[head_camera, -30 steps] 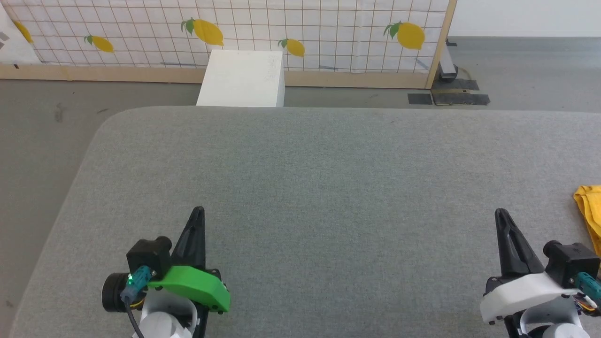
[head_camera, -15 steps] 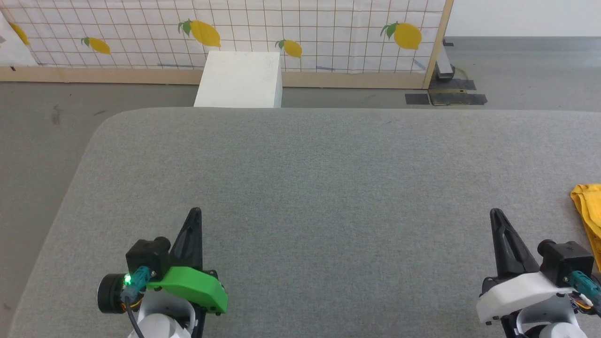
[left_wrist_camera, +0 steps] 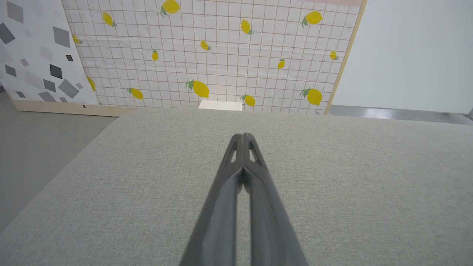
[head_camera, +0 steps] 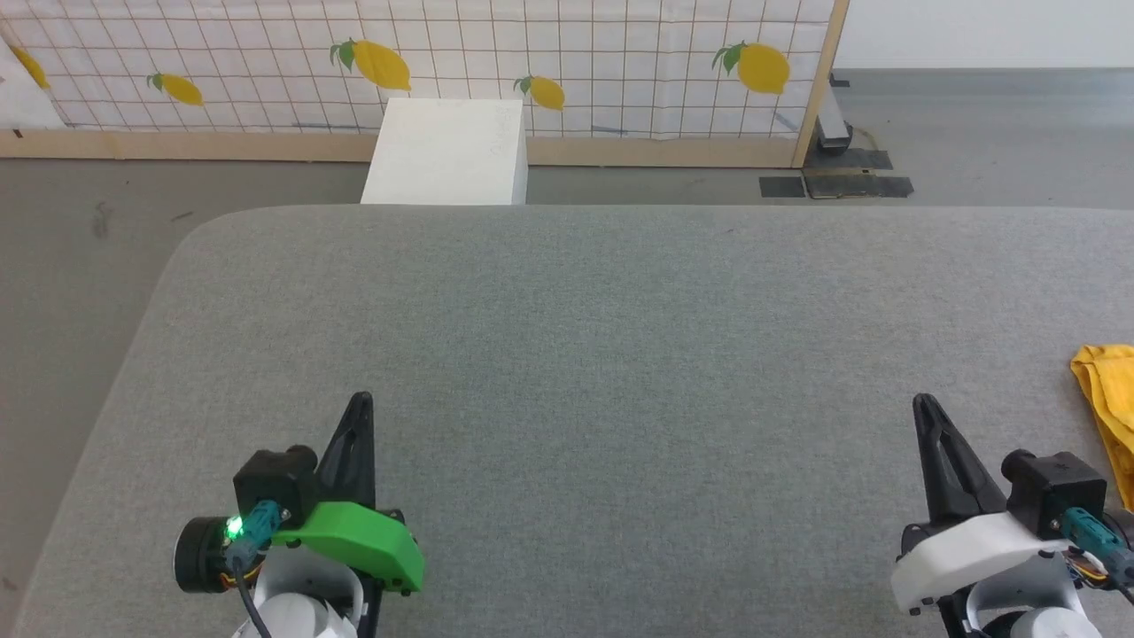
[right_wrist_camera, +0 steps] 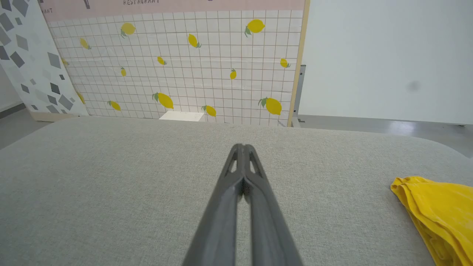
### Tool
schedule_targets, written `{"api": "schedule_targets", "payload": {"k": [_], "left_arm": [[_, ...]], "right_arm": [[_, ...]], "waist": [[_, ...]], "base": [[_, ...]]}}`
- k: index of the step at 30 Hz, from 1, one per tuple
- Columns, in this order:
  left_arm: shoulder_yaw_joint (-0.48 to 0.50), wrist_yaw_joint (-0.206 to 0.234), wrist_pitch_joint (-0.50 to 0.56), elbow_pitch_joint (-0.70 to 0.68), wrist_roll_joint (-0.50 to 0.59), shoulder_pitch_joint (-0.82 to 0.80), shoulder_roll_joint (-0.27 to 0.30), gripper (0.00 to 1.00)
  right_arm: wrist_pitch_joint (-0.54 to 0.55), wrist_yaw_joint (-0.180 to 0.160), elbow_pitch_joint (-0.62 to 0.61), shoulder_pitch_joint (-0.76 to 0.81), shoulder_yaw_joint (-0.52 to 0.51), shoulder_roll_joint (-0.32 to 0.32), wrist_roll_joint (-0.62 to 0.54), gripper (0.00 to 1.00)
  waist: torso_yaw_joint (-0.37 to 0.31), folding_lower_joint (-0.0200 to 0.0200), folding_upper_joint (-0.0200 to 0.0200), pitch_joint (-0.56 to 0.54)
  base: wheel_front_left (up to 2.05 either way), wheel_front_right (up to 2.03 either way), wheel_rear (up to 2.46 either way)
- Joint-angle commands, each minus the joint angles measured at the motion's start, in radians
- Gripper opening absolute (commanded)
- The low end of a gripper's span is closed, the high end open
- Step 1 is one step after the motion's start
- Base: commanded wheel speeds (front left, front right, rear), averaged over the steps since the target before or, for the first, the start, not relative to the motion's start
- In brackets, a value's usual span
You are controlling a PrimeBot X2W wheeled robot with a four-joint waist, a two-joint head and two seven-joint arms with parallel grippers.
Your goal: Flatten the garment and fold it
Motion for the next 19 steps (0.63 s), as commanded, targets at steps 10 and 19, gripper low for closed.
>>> {"api": "schedule_targets", "payload": {"k": [10,19], "left_arm": [[0.009,0.011,0.024,-0.029,0.031,0.025,-0.003,0.0],[0.016,0.016,0.042,-0.048,0.049,0.032,-0.003,0.0]], "right_arm": [[0.013,-0.001,-0.011,-0.011,0.014,0.002,-0.014,0.0],[0.022,-0.001,-0.015,-0.013,0.024,0.002,-0.021,0.0]], "waist": [[-0.005,0.0,0.0,-0.001],[-0.01,0.0,0.0,-0.002]], "base": [[0.0,0.0,0.0],[0.0,0.0,0.0]]}}
